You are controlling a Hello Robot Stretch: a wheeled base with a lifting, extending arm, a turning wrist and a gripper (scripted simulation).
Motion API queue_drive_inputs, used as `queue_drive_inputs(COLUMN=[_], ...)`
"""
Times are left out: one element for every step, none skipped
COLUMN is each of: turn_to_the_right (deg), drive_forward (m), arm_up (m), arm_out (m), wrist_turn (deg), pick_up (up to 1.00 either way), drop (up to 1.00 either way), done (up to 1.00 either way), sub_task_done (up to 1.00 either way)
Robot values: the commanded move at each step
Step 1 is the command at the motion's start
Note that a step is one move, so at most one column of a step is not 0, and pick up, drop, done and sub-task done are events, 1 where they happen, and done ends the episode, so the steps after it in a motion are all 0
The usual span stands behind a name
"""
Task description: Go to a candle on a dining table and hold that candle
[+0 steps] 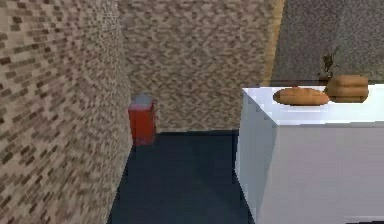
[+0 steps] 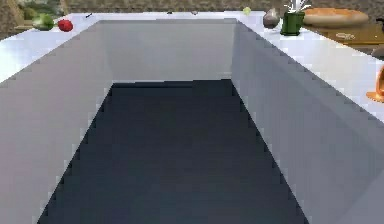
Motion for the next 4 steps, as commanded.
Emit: queue_drive_inputs(turn_to_the_right=[0.0,0.0,45.0,36.0], drive_forward=[1.0,0.95,0.0,0.0], arm_up=[0.0,0.0,0.0,0.0], arm_out=[0.0,0.0,0.0,0.0], wrist_turn=[0.0,0.0,0.0,0.0], pick_up=[0.0,0.0,0.0,0.0], drop=[0.0,0.0,0.0,0.0], done=[0.0,0.0,0.0,0.0], sub_task_done=[0.0,0.0,0.0,0.0])
